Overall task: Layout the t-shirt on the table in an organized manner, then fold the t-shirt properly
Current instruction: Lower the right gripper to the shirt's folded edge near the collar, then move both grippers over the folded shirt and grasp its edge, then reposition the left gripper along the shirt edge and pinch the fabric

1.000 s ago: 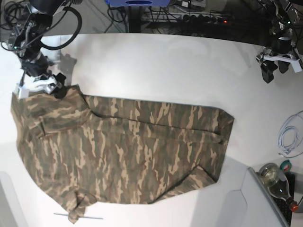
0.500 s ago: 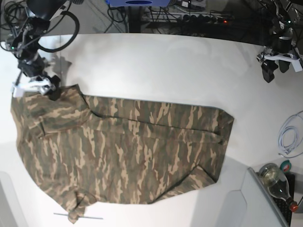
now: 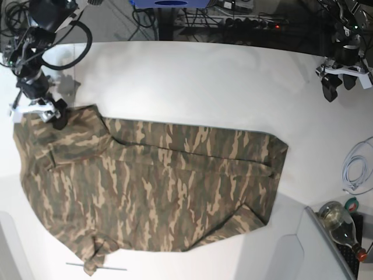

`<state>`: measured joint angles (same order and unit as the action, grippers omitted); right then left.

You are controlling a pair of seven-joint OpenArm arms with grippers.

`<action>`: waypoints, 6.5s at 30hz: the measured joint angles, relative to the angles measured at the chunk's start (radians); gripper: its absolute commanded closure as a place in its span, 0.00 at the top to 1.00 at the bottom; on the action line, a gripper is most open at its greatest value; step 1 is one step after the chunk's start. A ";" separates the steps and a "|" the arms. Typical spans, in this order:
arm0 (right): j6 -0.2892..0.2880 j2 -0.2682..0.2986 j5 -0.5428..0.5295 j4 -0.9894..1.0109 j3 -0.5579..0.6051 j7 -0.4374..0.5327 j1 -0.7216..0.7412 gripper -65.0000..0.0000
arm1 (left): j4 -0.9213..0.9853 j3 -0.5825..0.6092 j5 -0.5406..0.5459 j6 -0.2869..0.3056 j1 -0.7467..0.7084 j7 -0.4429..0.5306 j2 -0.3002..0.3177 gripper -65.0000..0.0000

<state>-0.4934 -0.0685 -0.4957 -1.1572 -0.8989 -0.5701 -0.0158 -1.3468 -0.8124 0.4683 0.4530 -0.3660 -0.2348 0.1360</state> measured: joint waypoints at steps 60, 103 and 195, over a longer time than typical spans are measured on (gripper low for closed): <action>0.090 0.231 0.026 0.335 0.587 0.179 0.422 0.62 | -0.033 0.004 -0.233 0.008 -0.014 0.005 -0.060 0.71; 0.319 0.285 0.005 -0.306 1.222 0.207 0.032 0.65 | -0.219 0.308 -0.805 0.005 0.528 -0.499 -0.179 0.71; 0.242 0.351 0.005 -0.261 1.106 0.211 -0.026 0.66 | 0.344 0.520 -0.286 -0.761 0.771 -0.114 -0.247 0.00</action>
<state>-0.2516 0.2829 -0.4908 -1.4178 0.2066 -0.3592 -0.0422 -1.0023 -0.2928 0.1818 -0.3080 0.4046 -0.3492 -0.1112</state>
